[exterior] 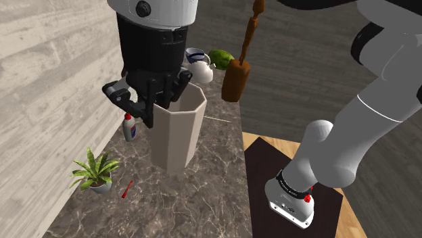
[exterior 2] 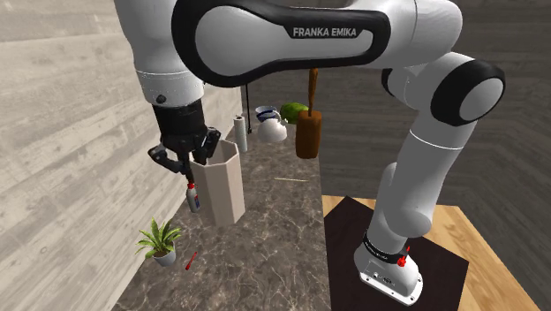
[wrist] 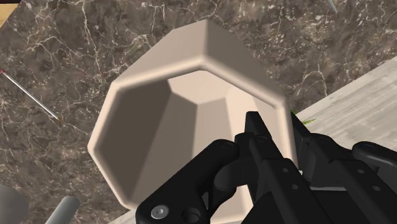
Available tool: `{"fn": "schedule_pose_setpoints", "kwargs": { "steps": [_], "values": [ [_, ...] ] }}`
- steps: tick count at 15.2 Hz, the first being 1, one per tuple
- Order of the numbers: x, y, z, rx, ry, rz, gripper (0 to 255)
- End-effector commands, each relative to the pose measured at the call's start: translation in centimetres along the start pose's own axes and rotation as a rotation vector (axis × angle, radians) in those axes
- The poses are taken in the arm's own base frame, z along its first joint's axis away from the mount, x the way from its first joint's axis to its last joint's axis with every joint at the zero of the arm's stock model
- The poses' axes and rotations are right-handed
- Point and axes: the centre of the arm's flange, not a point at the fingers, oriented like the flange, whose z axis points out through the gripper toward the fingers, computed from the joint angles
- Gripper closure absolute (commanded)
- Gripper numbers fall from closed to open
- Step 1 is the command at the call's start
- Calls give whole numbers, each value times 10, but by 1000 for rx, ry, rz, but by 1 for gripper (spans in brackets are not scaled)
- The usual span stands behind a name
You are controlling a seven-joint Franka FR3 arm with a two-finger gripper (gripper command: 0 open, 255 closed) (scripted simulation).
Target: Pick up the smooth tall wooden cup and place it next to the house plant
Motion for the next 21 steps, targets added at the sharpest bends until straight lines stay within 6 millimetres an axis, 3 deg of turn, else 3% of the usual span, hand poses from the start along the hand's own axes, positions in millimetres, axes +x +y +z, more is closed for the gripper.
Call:
{"fn": "schedule_pose_setpoints", "kwargs": {
  "steps": [1,21],
  "values": [
    [-12,-9,4,0,0,2,255],
    [-21,-11,110,0,0,2,255]
  ]
}}
